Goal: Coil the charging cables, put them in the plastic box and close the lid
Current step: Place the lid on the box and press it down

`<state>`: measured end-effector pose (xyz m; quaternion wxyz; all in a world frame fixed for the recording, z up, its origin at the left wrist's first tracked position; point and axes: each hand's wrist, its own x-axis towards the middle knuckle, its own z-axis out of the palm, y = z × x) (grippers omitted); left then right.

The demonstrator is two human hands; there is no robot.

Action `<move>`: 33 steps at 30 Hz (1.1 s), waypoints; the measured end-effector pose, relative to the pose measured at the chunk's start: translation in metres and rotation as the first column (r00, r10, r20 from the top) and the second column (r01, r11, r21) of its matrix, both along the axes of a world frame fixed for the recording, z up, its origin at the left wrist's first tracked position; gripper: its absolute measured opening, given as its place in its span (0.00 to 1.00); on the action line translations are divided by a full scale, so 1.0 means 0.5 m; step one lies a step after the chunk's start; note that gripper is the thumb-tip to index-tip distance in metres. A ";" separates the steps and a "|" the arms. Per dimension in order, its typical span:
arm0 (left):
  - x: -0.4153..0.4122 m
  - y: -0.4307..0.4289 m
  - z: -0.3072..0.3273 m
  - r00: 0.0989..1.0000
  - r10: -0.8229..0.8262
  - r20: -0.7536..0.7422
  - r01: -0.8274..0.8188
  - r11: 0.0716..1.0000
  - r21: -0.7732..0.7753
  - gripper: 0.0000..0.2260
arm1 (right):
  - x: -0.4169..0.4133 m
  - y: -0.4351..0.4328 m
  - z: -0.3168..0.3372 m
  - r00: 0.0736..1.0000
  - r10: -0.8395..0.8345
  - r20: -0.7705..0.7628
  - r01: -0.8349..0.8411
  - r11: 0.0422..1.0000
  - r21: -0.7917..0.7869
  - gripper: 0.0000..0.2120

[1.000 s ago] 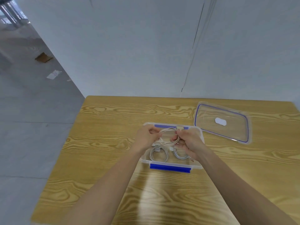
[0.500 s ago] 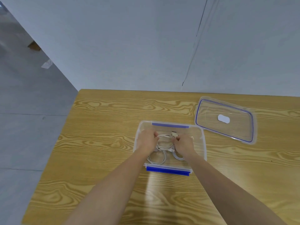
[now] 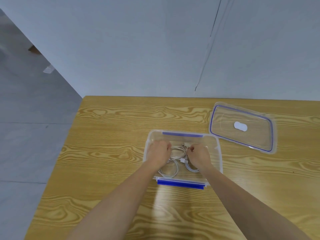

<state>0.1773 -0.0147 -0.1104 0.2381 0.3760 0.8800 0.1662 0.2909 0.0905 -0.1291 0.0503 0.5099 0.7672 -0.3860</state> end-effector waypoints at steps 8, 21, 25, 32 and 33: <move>-0.006 0.015 0.089 0.956 -0.177 -0.236 0.210 0.970 0.126 0.12 | 0.027 0.001 0.101 0.961 0.273 0.035 -0.267 0.897 0.352 0.16; 0.080 0.186 0.159 0.897 -0.336 -0.288 0.387 0.911 0.144 0.15 | 0.183 0.146 0.142 0.965 0.154 0.211 -0.259 0.661 0.704 0.11; 0.106 0.253 0.135 0.900 -0.366 -0.239 0.395 0.914 0.091 0.15 | 0.248 0.229 0.110 0.958 0.060 0.280 -0.229 0.745 0.627 0.17; 0.117 0.385 0.070 0.943 -0.310 -0.118 0.307 0.951 -0.046 0.14 | 0.334 0.385 0.049 0.948 -0.040 0.315 -0.139 0.840 0.525 0.18; 0.118 0.400 0.061 0.950 -0.293 -0.108 0.287 0.955 -0.068 0.14 | 0.341 0.401 0.040 0.940 -0.044 0.338 -0.142 0.851 0.506 0.18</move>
